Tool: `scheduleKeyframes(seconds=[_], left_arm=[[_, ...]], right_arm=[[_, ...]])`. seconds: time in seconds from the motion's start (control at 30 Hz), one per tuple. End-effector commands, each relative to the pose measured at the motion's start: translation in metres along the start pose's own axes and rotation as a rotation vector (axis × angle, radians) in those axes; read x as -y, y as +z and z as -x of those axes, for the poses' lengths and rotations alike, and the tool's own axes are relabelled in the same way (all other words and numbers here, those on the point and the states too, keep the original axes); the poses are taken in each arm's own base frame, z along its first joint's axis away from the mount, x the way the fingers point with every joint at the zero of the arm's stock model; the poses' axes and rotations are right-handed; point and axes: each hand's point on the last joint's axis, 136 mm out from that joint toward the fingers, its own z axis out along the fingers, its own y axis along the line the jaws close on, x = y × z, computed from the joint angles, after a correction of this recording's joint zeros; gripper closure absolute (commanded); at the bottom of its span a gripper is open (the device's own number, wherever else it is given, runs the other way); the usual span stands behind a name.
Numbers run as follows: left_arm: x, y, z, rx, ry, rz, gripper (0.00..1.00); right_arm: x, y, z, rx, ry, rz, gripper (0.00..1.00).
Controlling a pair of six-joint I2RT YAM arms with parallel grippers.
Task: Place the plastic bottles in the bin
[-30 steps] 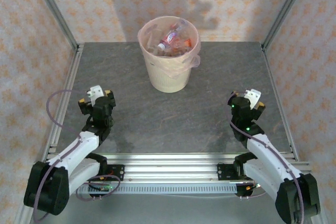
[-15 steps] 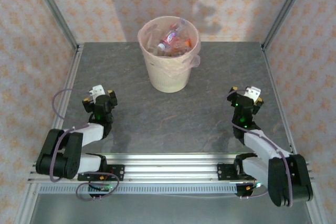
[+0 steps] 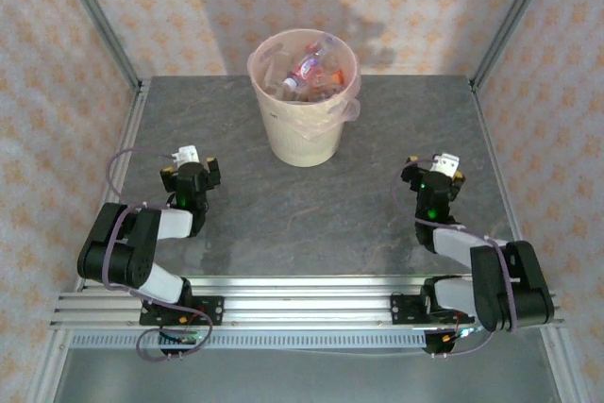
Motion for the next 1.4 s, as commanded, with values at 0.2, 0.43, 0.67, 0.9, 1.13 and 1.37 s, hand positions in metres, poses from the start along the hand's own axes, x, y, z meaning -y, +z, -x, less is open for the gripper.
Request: scheduleKeyframes(seconds=[0.2, 0.43, 0.67, 0.9, 1.13, 1.37], left_arm=[[0.002, 0.002, 0.016, 0.038, -0.004, -0.008, 0.0], [0.003, 0.001, 0.016, 0.038, -0.004, -0.009, 0.0], [0.003, 0.002, 0.016, 0.037, -0.003, -0.008, 0.0], [0.003, 0.002, 0.016, 0.037, -0.003, -0.009, 0.0], [0.003, 0.002, 0.016, 0.037, -0.004, -0.008, 0.0], [0.003, 0.002, 0.016, 0.037, -0.003, -0.008, 0.0]], right_arm=[[-0.001, 0.017, 0.003, 0.036, 0.032, 0.051, 0.01], [0.002, 0.037, -0.016, -0.014, 0.071, 0.077, 0.01], [-0.019, 0.05, -0.021, -0.129, 0.0, 0.144, 0.01], [-0.019, 0.05, -0.021, -0.128, -0.002, 0.145, 0.01], [-0.019, 0.05, -0.021, -0.129, -0.002, 0.145, 0.01], [-0.019, 0.05, -0.022, -0.13, -0.002, 0.145, 0.01]])
